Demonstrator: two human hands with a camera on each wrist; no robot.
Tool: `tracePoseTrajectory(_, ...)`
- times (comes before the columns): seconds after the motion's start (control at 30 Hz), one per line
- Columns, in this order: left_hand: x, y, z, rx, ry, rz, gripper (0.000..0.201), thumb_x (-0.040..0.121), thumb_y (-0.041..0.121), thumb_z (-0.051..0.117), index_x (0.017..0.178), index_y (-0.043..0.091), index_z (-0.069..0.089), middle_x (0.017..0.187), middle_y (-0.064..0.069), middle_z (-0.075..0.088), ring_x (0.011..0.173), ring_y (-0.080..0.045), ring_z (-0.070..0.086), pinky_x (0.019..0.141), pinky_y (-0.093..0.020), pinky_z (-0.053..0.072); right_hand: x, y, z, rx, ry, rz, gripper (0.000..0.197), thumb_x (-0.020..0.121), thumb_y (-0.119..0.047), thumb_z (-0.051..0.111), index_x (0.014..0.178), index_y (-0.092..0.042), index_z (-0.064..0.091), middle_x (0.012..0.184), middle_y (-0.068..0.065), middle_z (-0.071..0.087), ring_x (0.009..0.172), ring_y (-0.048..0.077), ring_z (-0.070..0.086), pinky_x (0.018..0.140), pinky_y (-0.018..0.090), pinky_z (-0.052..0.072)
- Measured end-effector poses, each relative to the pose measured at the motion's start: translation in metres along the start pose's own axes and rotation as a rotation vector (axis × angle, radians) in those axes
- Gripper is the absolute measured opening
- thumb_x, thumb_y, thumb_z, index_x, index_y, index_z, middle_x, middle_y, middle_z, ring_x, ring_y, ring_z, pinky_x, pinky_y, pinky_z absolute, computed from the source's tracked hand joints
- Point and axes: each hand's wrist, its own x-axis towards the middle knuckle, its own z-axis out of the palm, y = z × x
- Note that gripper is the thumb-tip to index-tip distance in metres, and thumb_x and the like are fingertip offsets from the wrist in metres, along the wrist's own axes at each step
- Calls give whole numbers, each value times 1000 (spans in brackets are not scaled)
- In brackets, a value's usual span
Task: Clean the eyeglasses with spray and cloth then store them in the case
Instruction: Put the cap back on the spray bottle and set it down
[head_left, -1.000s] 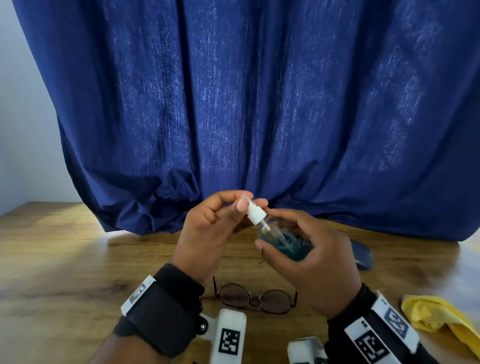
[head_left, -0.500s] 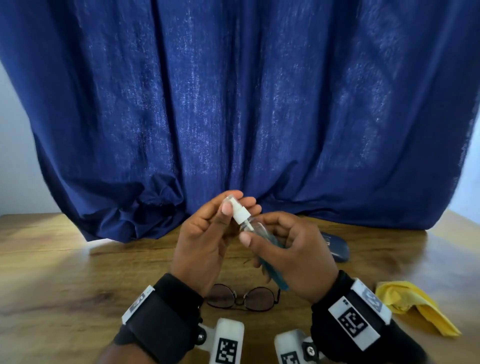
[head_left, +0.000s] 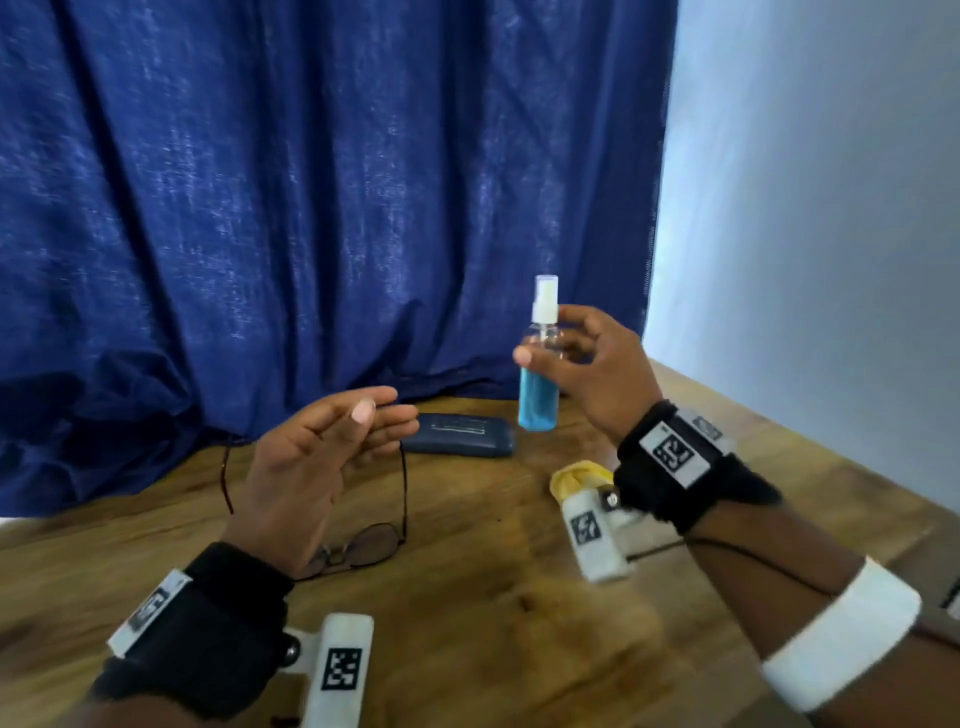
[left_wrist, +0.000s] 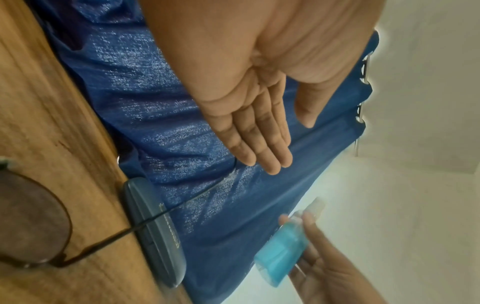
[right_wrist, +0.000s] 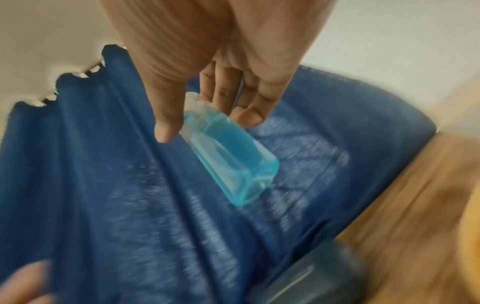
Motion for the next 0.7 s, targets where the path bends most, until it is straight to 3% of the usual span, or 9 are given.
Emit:
tracePoseTrajectory(0.1, -4, -1, 6, 39, -34, 7, 65, 76, 60, 75, 117, 10, 71, 112, -15, 79, 110, -29, 75, 96, -34, 60, 27, 36, -35, -286, -9, 126, 37, 68, -29, 92, 93, -19, 66, 87, -6, 74, 80, 14, 70, 82, 37, 59)
tracePoseTrajectory(0.13, -5, 0, 7, 58, -40, 6, 64, 77, 60, 74, 118, 11, 71, 112, -14, 79, 110, -28, 74, 96, -35, 60, 34, 49, -43, -396, -8, 183, 36, 66, -32, 92, 83, -23, 62, 81, -7, 69, 77, 16, 67, 79, 37, 57)
tracePoseTrajectory(0.2, -5, 1, 8, 76, -38, 4, 46, 89, 45, 64, 118, 10, 70, 111, -13, 79, 110, -29, 74, 98, -40, 59, 43, 71, -52, -526, -8, 290, 41, 61, -38, 93, 76, -25, 57, 80, -5, 68, 82, 24, 69, 83, 43, 59)
tracePoseTrajectory(0.27, -6, 3, 9, 86, -25, -4, 36, 93, 31, 57, 118, 8, 69, 110, -13, 79, 109, -29, 75, 100, -45, 55, 47, 87, -52, -599, -31, 356, 43, 58, -42, 92, 81, -23, 61, 90, 3, 73, 91, 29, 71, 85, 49, 59)
tracePoseTrajectory(0.43, -9, 6, 10, 116, -21, -24, 36, 92, 28, 56, 118, 6, 69, 109, -13, 79, 108, -28, 75, 101, -48, 53, 41, 95, -42, -742, -30, 398, 58, 71, -44, 86, 113, -12, 61, 109, 4, 70, 101, 29, 69, 91, 45, 57)
tracePoseTrajectory(0.57, -10, 12, 8, 128, -1, -36, 31, 98, 23, 53, 119, 6, 68, 109, -12, 79, 108, -26, 75, 102, -48, 54, 35, 90, -43, -833, -63, 411, 65, 73, -47, 84, 119, -11, 55, 108, 5, 64, 94, 26, 62, 79, 36, 51)
tracePoseTrajectory(0.63, -10, 16, 7, 141, 4, -32, 27, 103, 17, 50, 119, 5, 68, 110, -13, 79, 108, -27, 75, 102, -48, 54, 30, 83, -46, -791, -52, 419, 81, 70, -48, 86, 133, -14, 47, 121, 7, 64, 107, 30, 62, 86, 35, 49)
tracePoseTrajectory(0.7, -10, 19, 6, 139, 11, -15, 26, 104, 15, 49, 118, 4, 68, 108, -15, 78, 106, -29, 75, 100, -47, 55, 22, 70, -51, -794, 111, 305, 85, 70, -50, 85, 139, -21, 44, 125, 7, 65, 116, 33, 60, 96, 42, 50)
